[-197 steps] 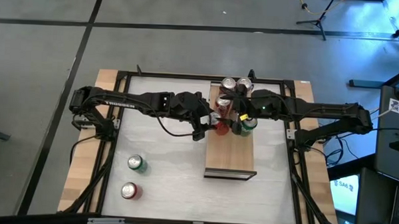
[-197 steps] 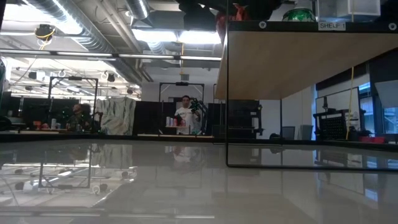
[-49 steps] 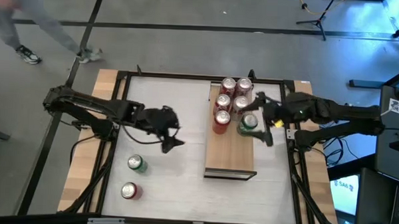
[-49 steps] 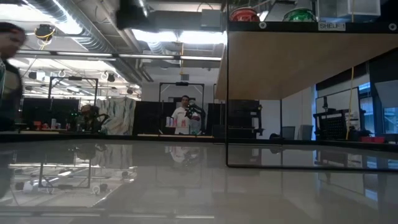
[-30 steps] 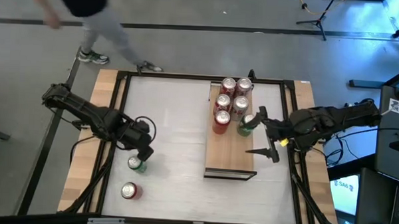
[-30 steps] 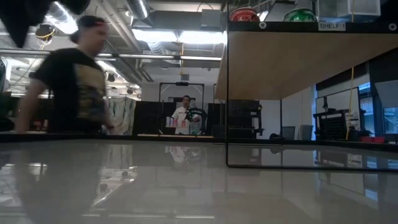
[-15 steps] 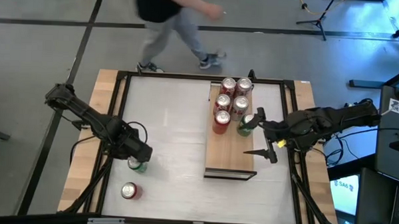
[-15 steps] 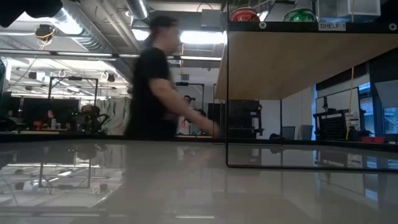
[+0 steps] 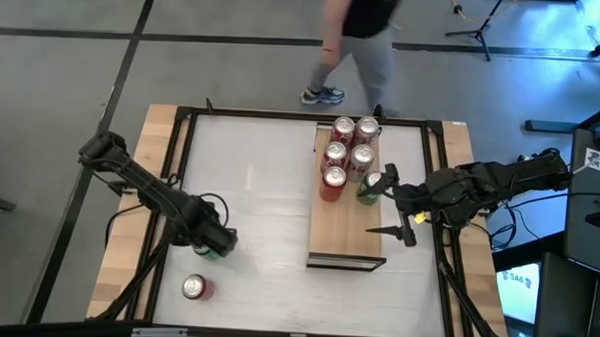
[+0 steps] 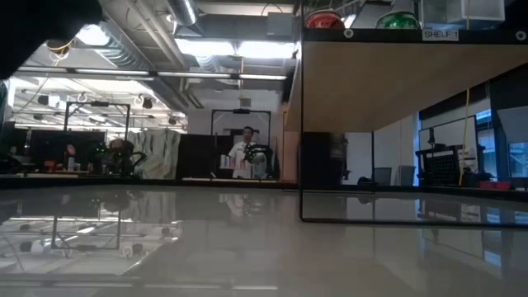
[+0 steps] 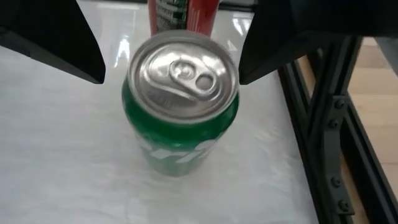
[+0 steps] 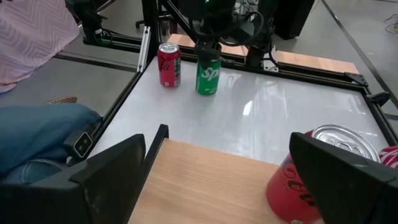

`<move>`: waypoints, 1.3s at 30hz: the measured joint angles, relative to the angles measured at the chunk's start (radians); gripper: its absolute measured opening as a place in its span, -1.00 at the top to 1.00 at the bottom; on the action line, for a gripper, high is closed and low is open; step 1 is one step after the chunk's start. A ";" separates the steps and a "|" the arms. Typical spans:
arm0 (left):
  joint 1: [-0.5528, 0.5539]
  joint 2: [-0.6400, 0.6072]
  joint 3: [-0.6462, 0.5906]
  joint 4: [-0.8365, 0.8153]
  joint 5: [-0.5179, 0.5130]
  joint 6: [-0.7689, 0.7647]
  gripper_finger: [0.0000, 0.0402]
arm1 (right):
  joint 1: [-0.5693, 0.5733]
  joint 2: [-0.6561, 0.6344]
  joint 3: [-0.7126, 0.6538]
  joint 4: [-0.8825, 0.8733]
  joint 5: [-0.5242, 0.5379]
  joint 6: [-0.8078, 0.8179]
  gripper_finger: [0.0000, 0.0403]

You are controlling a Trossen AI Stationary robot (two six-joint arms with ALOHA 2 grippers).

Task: Place canned beverage on shelf
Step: Put the green soda can on the shelf aligned with the other green soda can

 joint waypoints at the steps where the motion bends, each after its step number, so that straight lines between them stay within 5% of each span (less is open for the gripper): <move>1: 0.000 0.007 0.000 0.001 -0.003 -0.006 -0.78 | 0.000 0.000 0.000 0.000 0.000 0.000 -0.97; 27: 0.000 0.029 0.000 0.006 -0.006 -0.258 -0.78 | 0.000 0.000 0.000 -0.040 -0.001 0.000 -0.97; 39: -0.002 0.106 0.000 0.008 0.001 -0.205 -0.78 | 0.000 -0.001 0.000 -0.051 -0.001 0.000 -0.97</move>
